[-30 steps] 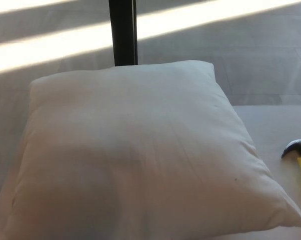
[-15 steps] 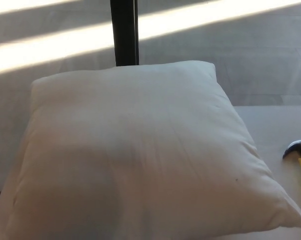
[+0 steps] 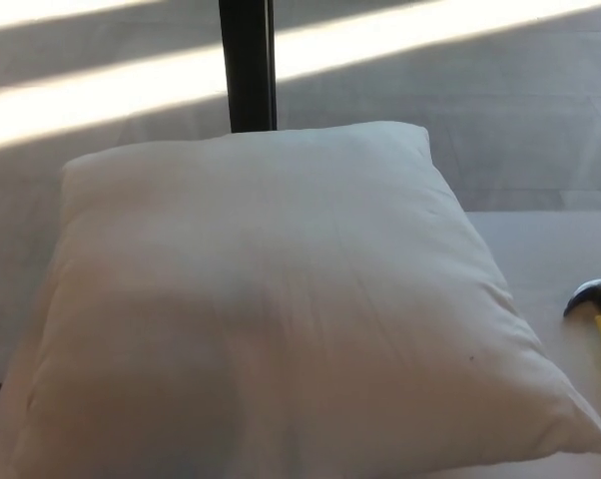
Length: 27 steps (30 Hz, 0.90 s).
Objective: A hammer is kept on the right hand side and a pillow is kept on the left hand side on the desk infront of the robot and the robot uses its right hand to pick up the hammer and makes a downward swinging motion to hit the pillow
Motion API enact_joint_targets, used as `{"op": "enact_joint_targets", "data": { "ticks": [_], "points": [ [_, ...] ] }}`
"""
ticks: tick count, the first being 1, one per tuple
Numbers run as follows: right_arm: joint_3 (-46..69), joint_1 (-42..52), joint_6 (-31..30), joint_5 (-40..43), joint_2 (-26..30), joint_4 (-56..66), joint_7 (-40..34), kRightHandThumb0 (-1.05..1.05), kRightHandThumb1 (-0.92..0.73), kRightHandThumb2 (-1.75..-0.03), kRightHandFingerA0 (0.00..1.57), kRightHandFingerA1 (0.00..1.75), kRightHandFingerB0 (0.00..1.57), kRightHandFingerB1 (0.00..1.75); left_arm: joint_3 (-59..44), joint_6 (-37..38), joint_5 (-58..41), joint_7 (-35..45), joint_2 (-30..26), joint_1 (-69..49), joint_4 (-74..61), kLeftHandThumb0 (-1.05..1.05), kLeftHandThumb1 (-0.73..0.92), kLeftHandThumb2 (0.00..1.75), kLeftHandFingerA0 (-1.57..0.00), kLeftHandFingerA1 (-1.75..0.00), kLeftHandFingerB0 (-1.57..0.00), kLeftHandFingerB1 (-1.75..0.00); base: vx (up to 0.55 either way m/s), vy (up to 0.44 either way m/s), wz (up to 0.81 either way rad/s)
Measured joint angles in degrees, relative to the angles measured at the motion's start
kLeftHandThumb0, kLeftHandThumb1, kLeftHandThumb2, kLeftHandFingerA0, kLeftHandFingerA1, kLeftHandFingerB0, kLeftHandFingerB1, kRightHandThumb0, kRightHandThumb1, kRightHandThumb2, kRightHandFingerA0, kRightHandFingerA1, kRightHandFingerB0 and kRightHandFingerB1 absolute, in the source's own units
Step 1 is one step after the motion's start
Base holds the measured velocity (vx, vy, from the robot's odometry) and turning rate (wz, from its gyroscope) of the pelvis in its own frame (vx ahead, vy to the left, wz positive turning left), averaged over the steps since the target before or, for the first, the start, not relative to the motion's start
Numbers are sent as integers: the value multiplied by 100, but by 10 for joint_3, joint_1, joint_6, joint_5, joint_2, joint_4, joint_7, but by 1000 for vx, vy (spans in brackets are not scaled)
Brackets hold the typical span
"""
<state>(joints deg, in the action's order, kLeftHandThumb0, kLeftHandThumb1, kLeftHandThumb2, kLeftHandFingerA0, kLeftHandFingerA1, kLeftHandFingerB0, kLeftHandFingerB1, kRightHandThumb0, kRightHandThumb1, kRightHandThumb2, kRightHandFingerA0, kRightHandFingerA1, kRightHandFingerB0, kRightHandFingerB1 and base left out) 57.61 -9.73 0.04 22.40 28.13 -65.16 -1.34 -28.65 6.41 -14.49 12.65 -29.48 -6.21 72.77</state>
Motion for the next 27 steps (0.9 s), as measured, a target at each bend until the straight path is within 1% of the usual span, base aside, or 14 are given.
{"op": "enact_joint_targets", "data": {
  "ticks": [1, 5, 6, 7, 10, 11, 16, 17, 18, 20, 21, 22, 23, 27],
  "points": [
    [-3, -1, 0, 4, 0, -1, 1, -77, -58, -94, 1, 33, 0, 12, 0, 0, 0, 0, 0, 0, 0, -74, 82, 64, -74, -54, -66, -49, 0, 0, 0],
    [-15, -1, 0, 16, -1, -4, 7, -81, -61, -94, 1, 23, 0, 7, -1, 0, -1, 0, 0, 0, -1, -72, 81, 64, -78, -53, -67, -48, 0, 0, 0],
    [-21, 0, 0, 18, -1, -4, 9, -79, -58, -93, 1, 43, 0, 11, -1, 0, -1, -1, 0, 0, -1, -73, 85, 66, -74, -52, -64, -46, 0, 0, 0],
    [-25, 0, 0, 21, -2, -4, 11, -81, -58, -93, 2, 31, 0, 9, 0, 0, -1, -1, 0, 0, -1, -73, 84, 66, -74, -52, -64, -47, 0, 0, 0],
    [-27, 0, 0, 31, -4, -5, 14, -70, -55, -94, 1, 30, 0, 22, 5, 0, 0, -1, 0, 0, -1, -72, 84, 65, -76, -53, -65, -47, 0, 0, 0],
    [-27, -1, -1, 34, -4, -6, 14, -81, -61, -92, 0, 10, 0, 5, 5, 0, 0, -2, 0, 0, -1, -73, 83, 65, -76, -54, -65, -48, 0, 0, 0],
    [-40, -1, -1, 46, -4, -13, 17, -74, -59, -96, 0, 24, 0, 16, 6, 0, 0, -3, 0, 3, 0, -72, 83, 65, -78, -54, -65, -47, 0, 0, 0],
    [-42, -1, -1, 47, -4, -14, 17, -74, -59, -96, 0, 24, 0, 16, 6, 0, 0, -3, 0, 4, 0, -72, 83, 65, -78, -54, -65, -47, 0, 0, 0],
    [-46, -1, -1, 49, -4, -14, 17, -79, -59, -92, 0, 15, 0, 8, 6, 0, 0, -4, 0, 4, 0, -74, 82, 65, -81, -55, -69, -48, 0, 0, 0],
    [-49, -1, -2, 51, -4, -13, 17, -80, -62, -94, 0, 14, 0, 8, 7, 0, 0, -5, 0, 5, 0, -75, 82, 65, -80, -54, -69, -47, 0, 0, 0],
    [-55, -1, -2, 51, -4, -11, 17, -68, -78, -63, 0, 12, 0, 14, 7, 0, 0, -6, 0, 5, 0, -73, 82, 65, -77, -52, -68, -48, 0, 0, 0],
    [-59, -1, -2, 52, -4, -10, 18, -84, -63, -94, 0, 10, 0, 5, 7, 0, 0, -6, 0, 6, 0, -72, 64, 102, -72, -64, -65, -62, 0, 0, 0],
    [-62, -1, -2, 52, -4, -10, 19, -74, -60, -98, 0, 23, 0, 18, 7, 0, 0, -6, 0, 6, 0, -74, 82, 65, -77, -52, -69, -47, 0, 0, 0],
    [-73, 3, -3, 53, -4, -9, 19, -72, -57, -97, 0, 32, 0, 21, 7, 0, 0, -6, 0, 6, 0, -75, 82, 65, -77, -55, -68, -48, 0, 0, 0]
  ]
}}
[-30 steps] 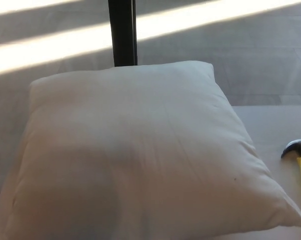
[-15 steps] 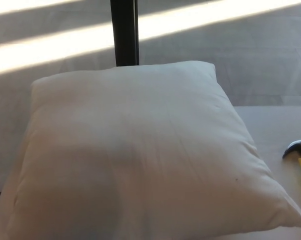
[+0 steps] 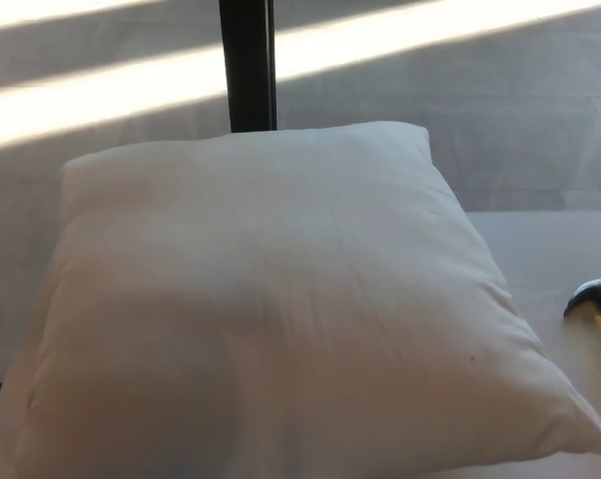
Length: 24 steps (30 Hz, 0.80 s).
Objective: A hammer is kept on the right hand side and a pillow is kept on the left hand side on the desk infront of the robot and the robot uses its right hand to pick up the hammer and makes a downward swinging motion to hit the pillow
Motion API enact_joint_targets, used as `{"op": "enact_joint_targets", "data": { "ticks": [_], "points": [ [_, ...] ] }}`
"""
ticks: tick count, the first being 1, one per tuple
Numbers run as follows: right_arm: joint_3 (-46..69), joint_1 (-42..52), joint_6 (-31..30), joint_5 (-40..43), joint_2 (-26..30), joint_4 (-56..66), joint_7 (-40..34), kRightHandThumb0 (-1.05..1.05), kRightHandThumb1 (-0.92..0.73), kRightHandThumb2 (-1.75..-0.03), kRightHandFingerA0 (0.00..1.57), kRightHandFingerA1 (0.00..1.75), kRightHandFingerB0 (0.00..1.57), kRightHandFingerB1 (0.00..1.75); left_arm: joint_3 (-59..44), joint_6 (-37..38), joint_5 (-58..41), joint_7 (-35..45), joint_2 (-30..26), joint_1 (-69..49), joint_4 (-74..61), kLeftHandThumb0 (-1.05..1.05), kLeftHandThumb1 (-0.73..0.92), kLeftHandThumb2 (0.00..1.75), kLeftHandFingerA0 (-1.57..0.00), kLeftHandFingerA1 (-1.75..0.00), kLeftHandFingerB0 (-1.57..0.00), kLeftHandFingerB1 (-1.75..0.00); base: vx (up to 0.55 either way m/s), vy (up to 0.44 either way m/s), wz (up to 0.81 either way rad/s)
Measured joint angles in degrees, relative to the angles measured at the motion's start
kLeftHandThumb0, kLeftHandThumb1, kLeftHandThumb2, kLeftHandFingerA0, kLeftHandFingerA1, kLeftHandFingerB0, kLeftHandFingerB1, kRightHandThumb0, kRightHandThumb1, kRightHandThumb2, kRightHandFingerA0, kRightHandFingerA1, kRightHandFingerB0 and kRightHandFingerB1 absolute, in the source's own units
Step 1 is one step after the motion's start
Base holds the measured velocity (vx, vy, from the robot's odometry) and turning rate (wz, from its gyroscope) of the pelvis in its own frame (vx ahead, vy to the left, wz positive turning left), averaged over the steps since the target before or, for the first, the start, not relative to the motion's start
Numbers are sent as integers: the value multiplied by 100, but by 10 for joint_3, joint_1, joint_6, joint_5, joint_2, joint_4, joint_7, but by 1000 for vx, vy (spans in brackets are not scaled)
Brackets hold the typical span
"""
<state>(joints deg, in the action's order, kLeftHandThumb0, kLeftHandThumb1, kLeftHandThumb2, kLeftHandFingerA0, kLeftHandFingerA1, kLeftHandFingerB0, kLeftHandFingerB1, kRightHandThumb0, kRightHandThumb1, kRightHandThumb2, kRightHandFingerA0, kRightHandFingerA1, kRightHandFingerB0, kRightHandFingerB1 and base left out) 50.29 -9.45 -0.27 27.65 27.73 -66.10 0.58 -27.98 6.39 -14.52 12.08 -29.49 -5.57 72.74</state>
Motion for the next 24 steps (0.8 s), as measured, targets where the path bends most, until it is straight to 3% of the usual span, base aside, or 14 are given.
{"op": "enact_joint_targets", "data": {
  "ticks": [1, 2, 5, 6, 9, 10, 15, 16, 17, 18, 21, 22, 24],
  "points": [
    [-1, 1, -1, 0, 0, 1, 0, -72, -74, -62, 0, 35, 0, 23, 0, 0, 0, 0, 0, 0, 0, -73, 84, 64, -74, -53, -67, -48, 0, 0, 0],
    [-2, 2, -2, 1, 0, 1, 0, -74, -56, -96, 0, 36, 0, 19, 1, 0, 0, 0, 0, 0, 0, -74, 84, 66, -74, -53, -65, -48, 0, 0, 0],
    [-3, 2, -2, 4, 0, 0, 2, -82, -57, -92, 5, 34, 6, 11, 7, 0, 2, 1, 0, -2, 0, -76, 86, 66, -70, -51, -60, -45, 0, 0, 0],
    [-5, 3, -2, 5, 0, -1, 4, -66, -54, -94, 0, 32, 3, 24, 9, 0, 2, 1, 0, -3, 0, -73, 83, 65, -70, -51, -61, -47, 0, 0, 0],
    [-20, 18, -2, 4, -1, 5, 11, -71, -57, -97, 0, 27, 0, 22, 11, 0, 3, 3, 0, -8, 0, -72, 83, 64, -71, -51, -63, -46, 0, 0, 0],
    [-25, 23, -2, 3, -1, 8, 12, -71, -73, -62, 3, 37, 9, 27, 11, 0, 3, 3, 0, -9, -1, -70, 86, 66, -71, -52, -61, -47, 0, 0, 0],
    [-48, 34, -1, -1, -3, 16, 17, -70, -71, -63, 6, 32, 13, 22, 11, 0, 3, 4, 0, -10, 0, -73, 83, 65, -75, -54, -65, -46, 0, 0, 0],
    [-56, 35, 0, -3, -4, 16, 18, -71, -49, -85, 5, 40, 10, 39, 11, 0, 3, 3, 0, -8, 0, -72, 84, 65, -75, -54, -63, -46, 0, 0, 0],
    [-68, 38, 4, -7, -4, 17, 19, -71, -49, -85, 5, 40, 10, 39, 12, 0, 3, 2, 0, -8, 0, -72, 84, 65, -75, -54, -63, -46, 0, 0, 0],
    [-75, 39, 6, -9, -4, 17, 21, -51, -55, -58, 20, 45, 27, 30, 13, 0, 3, 2, 0, -7, 0, -71, 84, 65, -62, -59, -63, -50, 0, 0, 0],
    [-113, 53, 24, -24, -4, 26, 29, -49, -49, -55, 27, 43, 31, 31, 15, -1, 4, -6, 0, -4, 0, -68, 85, 65, -58, -58, -61, -50, 0, 0, 0],
    [-118, 54, 27, -27, -4, 28, 31, -32, -41, -53, 33, 41, 33, 31, 15, -1, 4, -7, 0, -4, 0, -65, 85, 66, -51, -59, -57, -51, 0, 0, 0],
    [-152, 68, 46, -41, -3, 34, 41, -32, -41, -53, 33, 41, 33, 31, 17, -3, 5, -18, 0, -2, 2, -65, 85, 66, -51, -59, -57, -51, 0, 0, 0]
  ]
}}
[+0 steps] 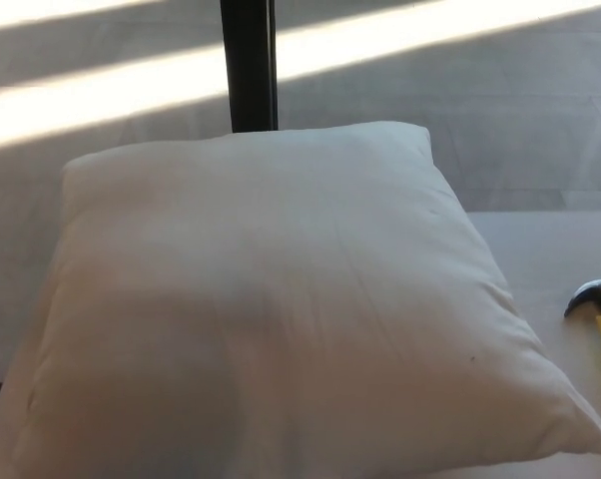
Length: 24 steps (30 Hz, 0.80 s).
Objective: A hammer is kept on the right hand side and a pillow is kept on the left hand side on the desk infront of the robot and the robot uses its right hand to pick up the hammer and makes a downward swinging motion to hit the pillow
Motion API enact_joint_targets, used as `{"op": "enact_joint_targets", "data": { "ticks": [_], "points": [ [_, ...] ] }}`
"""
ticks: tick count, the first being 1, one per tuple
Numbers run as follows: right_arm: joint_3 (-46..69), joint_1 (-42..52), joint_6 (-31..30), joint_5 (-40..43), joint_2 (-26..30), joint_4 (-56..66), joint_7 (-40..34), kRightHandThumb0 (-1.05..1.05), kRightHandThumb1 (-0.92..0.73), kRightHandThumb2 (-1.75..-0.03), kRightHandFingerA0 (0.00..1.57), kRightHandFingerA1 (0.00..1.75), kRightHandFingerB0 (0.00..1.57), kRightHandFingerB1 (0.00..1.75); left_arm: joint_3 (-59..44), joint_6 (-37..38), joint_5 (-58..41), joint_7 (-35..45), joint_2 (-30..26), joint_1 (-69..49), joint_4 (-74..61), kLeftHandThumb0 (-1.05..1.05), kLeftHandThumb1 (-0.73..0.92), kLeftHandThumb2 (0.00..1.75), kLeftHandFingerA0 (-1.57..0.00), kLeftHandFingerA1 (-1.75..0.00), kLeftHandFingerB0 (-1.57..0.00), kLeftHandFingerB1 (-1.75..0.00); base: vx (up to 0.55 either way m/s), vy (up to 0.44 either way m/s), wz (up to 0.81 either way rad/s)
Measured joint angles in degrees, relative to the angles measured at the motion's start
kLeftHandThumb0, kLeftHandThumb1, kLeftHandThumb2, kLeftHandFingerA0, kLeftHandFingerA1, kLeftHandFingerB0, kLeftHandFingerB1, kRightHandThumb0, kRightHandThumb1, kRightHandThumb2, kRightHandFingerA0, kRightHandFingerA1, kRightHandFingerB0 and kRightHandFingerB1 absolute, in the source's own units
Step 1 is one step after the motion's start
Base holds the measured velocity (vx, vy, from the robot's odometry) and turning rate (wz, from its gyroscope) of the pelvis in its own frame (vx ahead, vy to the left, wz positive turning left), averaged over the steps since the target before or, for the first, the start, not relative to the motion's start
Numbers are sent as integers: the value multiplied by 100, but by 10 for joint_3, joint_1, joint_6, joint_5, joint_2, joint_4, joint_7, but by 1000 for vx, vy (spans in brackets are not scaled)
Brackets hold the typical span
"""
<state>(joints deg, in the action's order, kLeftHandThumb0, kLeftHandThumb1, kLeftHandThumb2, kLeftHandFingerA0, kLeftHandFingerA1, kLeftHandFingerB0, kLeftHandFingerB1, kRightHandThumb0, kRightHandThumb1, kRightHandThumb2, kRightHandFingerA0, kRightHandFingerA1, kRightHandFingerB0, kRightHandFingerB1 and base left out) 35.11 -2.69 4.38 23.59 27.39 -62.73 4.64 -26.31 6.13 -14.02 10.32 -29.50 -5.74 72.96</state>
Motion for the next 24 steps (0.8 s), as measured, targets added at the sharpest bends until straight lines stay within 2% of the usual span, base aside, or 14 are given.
{"op": "enact_joint_targets", "data": {
  "ticks": [2, 3, 4, 5, 6, 8, 9, 11, 12, 13, 14, 16, 17, 24],
  "points": [
    [-23, 9, 13, -12, 0, 1, 8, -45, -37, -53, 28, 41, 27, 31, 0, -2, 0, -8, 0, 1, 1, -61, 85, 65, -52, -59, -47, -49, 0, 0, 0],
    [-41, 15, 22, -20, 1, 1, 13, -40, -40, -52, 43, 44, 34, 32, 0, -3, 0, -12, 0, 2, 1, -61, 83, 64, -54, -60, -53, -52, 0, 0, 0],
    [-57, 19, 28, -29, 1, 1, 14, -43, -34, -67, 56, 56, 35, 42, -1, -3, 0, -14, 0, 2, 1, -59, 82, 64, -57, -60, -55, -53, 0, 0, 0],
    [-70, 21, 33, -36, 1, 0, 14, -43, -34, -67, 56, 56, 35, 42, -2, -3, 0, -17, 0, 3, 2, -59, 82, 64, -57, -60, -55, -53, 0, 0, 0],
    [-82, 22, 37, -43, 1, -1, 13, -34, -54, -57, 88, 62, 55, 38, -3, -4, 0, -19, 0, 4, 3, -53, 70, 61, -63, -63, -62, -53, 0, 0, 0],
    [-108, 24, 47, -60, 3, -4, 9, -34, -54, -57, 88, 62, 55, 38, -4, -5, 0, -25, 1, 7, 6, -53, 70, 61, -63, -63, -62, -53, 0, 0, 0],
    [-121, 24, 51, -69, 4, -6, 6, -34, -56, -57, 88, 63, 57, 39, -3, -5, 1, -28, 1, 8, 8, -48, 59, 58, -49, -67, -68, -60, 0, 0, 0],
    [-145, 24, 64, -86, 7, -11, 0, -34, -55, -57, 92, 67, 60, 40, -4, -5, 1, -37, 2, 10, 8, -47, 56, 57, -57, -72, -67, -58, 0, 0, 0],
    [-154, 24, 72, -96, 9, -15, -3, -48, -46, -82, 86, 76, 53, 54, -4, -5, 1, -43, 2, 10, 8, -46, 53, 57, -58, -74, -65, -58, 0, 0, 0],
    [-162, 24, 78, -102, 11, -18, -7, -44, -44, -82, 82, 76, 51, 55, -4, -5, 1, -48, 3, 10, 7, -39, 52, 55, -67, -74, -73, -60, 0, 0, 0],
    [-171, 24, 86, -111, 14, -21, -12, -37, -54, -57, 90, 73, 57, 39, -4, -5, 1, -55, 3, 10, 5, -39, 51, 55, -66, -72, -71, -57, 0, 0, 0],
    [-181, 23, 99, -123, 16, -26, -20, -38, -55, -57, 89, 79, 58, 39, -7, -5, 1, -60, 3, 9, 1, -38, 50, 55, -60, -73, -67, -56, 0, 0, 0],
    [-185, 23, 104, -128, 17, -28, -23, -41, -54, -56, 87, 77, 58, 38, -10, -5, 0, -62, 3, 9, -1, -39, 51, 54, -54, -69, -63, -55, 0, 0, 0],
    [-190, 23, 116, -148, 19, -32, -32, -43, -57, -57, 78, 63, 51, 38, -4, -4, 4, -78, 4, 7, -2, -48, 59, 57, -50, -66, -65, -56, 0, 0, 0]
  ]
}}
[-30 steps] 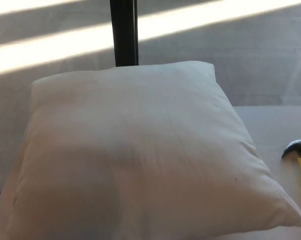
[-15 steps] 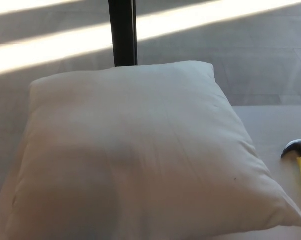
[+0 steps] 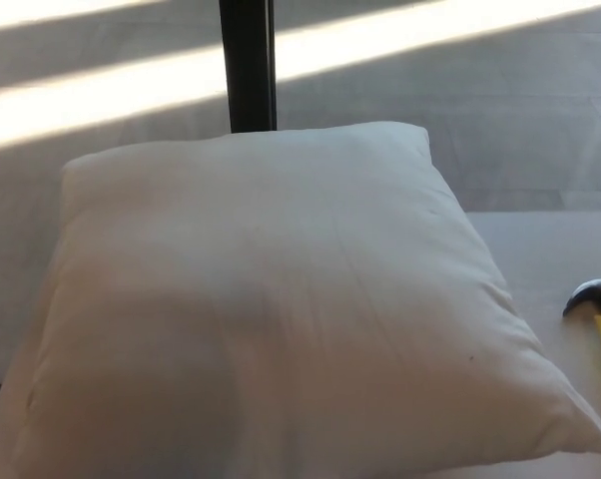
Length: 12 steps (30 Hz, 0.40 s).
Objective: A hammer is kept on the right hand side and a pillow is kept on the left hand side on the desk infront of the robot and the robot uses its right hand to pick up the hammer and makes a downward swinging motion to hit the pillow
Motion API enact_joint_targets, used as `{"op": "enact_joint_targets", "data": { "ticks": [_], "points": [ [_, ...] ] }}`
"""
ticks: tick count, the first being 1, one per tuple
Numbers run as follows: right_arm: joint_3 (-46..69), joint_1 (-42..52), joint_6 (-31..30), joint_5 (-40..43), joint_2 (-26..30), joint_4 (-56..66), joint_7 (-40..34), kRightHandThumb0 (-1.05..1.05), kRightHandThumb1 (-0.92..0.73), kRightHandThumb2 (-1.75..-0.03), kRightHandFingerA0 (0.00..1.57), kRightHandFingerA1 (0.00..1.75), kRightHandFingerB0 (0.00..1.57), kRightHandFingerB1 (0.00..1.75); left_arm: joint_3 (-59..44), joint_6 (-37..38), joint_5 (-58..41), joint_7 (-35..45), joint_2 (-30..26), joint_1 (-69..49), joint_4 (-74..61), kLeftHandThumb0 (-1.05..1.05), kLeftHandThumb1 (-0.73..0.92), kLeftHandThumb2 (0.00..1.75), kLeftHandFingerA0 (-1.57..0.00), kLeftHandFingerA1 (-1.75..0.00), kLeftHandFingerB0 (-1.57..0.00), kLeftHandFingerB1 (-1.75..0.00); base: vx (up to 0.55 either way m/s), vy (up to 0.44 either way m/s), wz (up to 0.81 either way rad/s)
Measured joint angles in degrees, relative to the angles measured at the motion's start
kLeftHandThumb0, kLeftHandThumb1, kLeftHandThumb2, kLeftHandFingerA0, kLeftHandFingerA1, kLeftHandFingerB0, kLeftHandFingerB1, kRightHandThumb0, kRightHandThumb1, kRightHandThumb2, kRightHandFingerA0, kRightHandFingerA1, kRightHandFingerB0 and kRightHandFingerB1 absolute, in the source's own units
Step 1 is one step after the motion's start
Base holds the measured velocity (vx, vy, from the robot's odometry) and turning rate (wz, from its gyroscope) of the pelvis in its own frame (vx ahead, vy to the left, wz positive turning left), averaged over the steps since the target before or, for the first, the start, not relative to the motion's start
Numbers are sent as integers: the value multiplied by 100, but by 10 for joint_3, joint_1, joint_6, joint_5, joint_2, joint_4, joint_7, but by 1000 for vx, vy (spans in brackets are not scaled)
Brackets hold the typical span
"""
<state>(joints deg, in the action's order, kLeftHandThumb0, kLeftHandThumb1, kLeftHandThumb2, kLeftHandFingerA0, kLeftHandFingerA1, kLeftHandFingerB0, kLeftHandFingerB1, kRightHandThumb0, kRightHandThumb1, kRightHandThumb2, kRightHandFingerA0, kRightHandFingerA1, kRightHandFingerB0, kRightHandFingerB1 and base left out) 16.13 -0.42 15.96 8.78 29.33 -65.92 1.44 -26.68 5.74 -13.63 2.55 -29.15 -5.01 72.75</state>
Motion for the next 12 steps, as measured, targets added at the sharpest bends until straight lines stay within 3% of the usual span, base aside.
{"op": "enact_joint_targets", "data": {
  "ticks": [1, 2, 3, 6, 7, 8, 9, 10, 12],
  "points": [
    [0, -1, 0, -2, 1, 0, 0, -43, -57, -57, 78, 63, 51, 38, 3, 0, 0, -2, 0, 0, 0, -48, 59, 57, -50, -66, -65, -56, 0, 0, 0],
    [0, -2, 0, -4, 2, -2, 1, -44, -56, -58, 68, 54, 50, 38, 8, 0, 2, -3, 0, -1, 0, -49, 59, 58, -45, -67, -68, -63, 0, 0, 0],
    [0, -3, 0, -6, 3, -3, 1, -50, -47, -81, 65, 64, 42, 50, 12, 0, 3, -4, 0, -2, 0, -49, 61, 59, -43, -67, -68, -63, 0, 0, 0],
    [-3, -5, 0, -11, 5, -8, 5, -50, -46, -80, 72, 69, 43, 50, 23, -1, 8, -4, -1, -3, 0, -47, 61, 58, -42, -66, -64, -61, 0, 0, 0],
    [-3, -5, 0, -13, 5, -8, 7, -46, -58, -58, 69, 53, 51, 38, 23, -2, 7, -3, -1, -3, 0, -51, 61, 58, -33, -63, -64, -60, 0, 0, 0],
    [-4, -5, 0, -14, 6, -8, 10, -46, -58, -58, 69, 53, 51, 38, 22, -2, 7, -1, -1, -2, 0, -51, 61, 58, -33, -63, -64, -60, 0, 0, 0],
    [-4, -4, 0, -16, 6, -8, 14, -56, -48, -83, 57, 59, 47, 52, 22, -2, 7, 2, -1, -2, 1, -57, 62, 59, -34, -61, -55, -50, 0, 0, 0],
    [-6, -4, 0, -17, 8, -8, 18, -53, -59, -56, 59, 45, 53, 38, 24, -3, 8, 6, -2, -3, 1, -58, 61, 58, -30, -62, -52, -50, 0, 0, 0],
    [-13, -2, -3, -20, 13, -8, 30, -53, -59, -56, 59, 45, 53, 38, 32, -3, 11, 18, -4, -5, 0, -58, 61, 58, -30, -62, -52, -50, 0, 0, 0]
  ]
}}
